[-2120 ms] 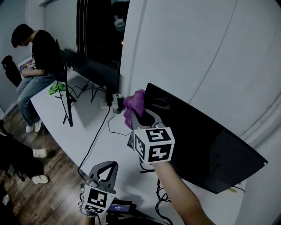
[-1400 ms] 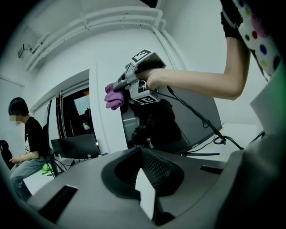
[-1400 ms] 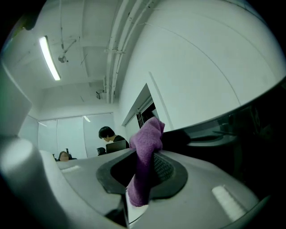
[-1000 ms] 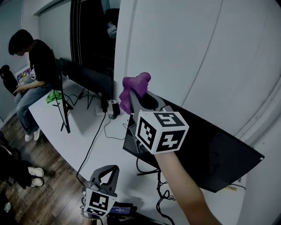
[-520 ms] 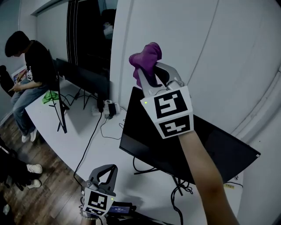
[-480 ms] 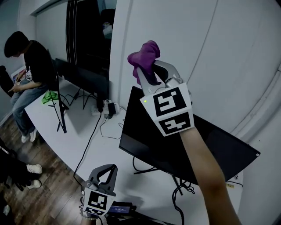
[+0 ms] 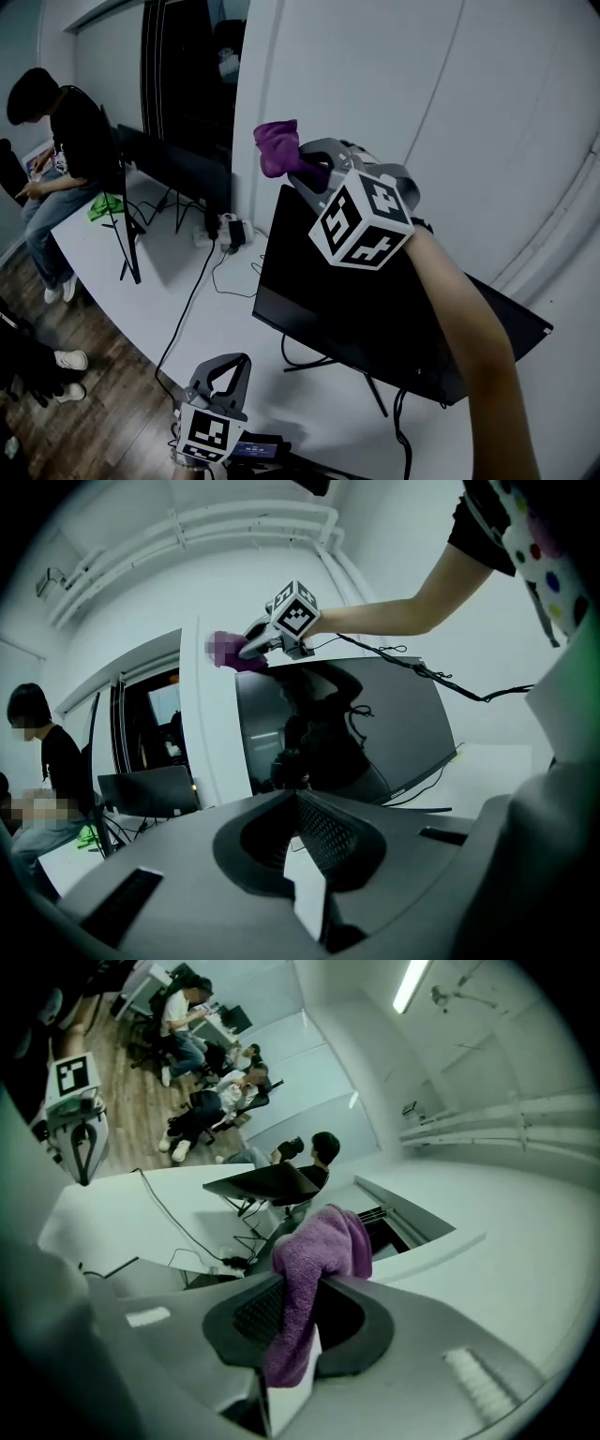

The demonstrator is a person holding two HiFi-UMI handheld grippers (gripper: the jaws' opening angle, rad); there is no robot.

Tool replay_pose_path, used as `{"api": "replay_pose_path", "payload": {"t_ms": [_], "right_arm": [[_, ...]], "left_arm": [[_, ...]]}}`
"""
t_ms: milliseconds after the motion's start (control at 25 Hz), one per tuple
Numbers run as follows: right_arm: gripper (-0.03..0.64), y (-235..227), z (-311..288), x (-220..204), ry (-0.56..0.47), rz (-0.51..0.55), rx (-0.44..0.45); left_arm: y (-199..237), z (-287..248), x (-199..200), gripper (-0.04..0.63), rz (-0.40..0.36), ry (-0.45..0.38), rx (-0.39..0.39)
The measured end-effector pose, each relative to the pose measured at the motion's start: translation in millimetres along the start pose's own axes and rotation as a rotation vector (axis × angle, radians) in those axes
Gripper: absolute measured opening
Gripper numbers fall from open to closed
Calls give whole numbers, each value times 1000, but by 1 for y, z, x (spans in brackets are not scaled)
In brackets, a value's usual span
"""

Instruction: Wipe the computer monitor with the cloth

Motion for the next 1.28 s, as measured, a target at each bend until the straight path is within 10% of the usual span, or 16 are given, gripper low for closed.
{"api": "replay_pose_path", "payload": {"t_ms": [1280], "right_arm": [[72, 55, 104, -73, 84, 82, 93]], "left_arm": [[-79, -19, 24, 6, -66, -7, -110]]}}
Point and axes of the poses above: the fingertips, and each gripper's own axes: z backward along the fingers, y to its left, x out of its top, the point moved 1 cm from there along z, backward along the fingers, and after that the axes turned 1 degree about y, right-handed, at the moved point
